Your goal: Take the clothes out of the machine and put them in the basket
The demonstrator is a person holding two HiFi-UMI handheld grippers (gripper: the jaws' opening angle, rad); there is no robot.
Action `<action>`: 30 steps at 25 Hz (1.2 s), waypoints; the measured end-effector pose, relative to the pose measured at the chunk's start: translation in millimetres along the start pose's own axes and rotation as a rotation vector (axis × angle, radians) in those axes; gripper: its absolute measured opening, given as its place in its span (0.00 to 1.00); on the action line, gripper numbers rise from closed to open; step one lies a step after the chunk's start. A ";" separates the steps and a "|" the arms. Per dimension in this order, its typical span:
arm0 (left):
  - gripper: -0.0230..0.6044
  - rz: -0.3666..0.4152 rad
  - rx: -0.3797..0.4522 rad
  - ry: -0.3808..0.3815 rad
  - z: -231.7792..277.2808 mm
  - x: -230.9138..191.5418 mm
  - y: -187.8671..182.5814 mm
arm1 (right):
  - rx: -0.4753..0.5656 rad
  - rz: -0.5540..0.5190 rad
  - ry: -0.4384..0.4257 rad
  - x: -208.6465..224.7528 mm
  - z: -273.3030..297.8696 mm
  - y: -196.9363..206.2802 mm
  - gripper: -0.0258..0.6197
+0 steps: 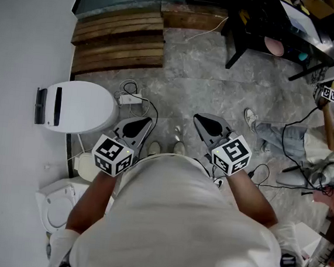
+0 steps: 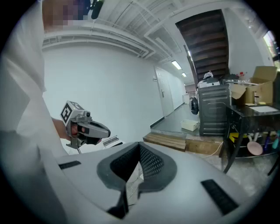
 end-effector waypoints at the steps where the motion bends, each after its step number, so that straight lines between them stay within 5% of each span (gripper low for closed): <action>1: 0.03 0.002 -0.002 -0.001 5.8 5.9 -2.4 | 0.002 0.000 -0.002 6.1 -5.5 0.4 0.04; 17: 0.03 -0.038 0.005 -0.074 49.3 44.7 -15.8 | 0.024 -0.005 -0.037 72.7 -33.7 13.1 0.05; 23: 0.03 -0.059 0.000 -0.075 62.4 21.1 -20.0 | 0.034 0.008 -0.022 93.7 -8.5 4.3 0.15; 30: 0.03 -0.086 0.009 -0.040 94.8 -44.6 -37.0 | 0.016 0.032 0.018 133.0 46.1 -15.4 0.17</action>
Point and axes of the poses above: the fingertips, and each gripper's own axes: z forward along the fingers, x to its right, y out of its underside, the point moved 7 cm from there along -z, backward along the fingers, and after that the axes turned 12 degrees about -y, right-handed, at the moved point
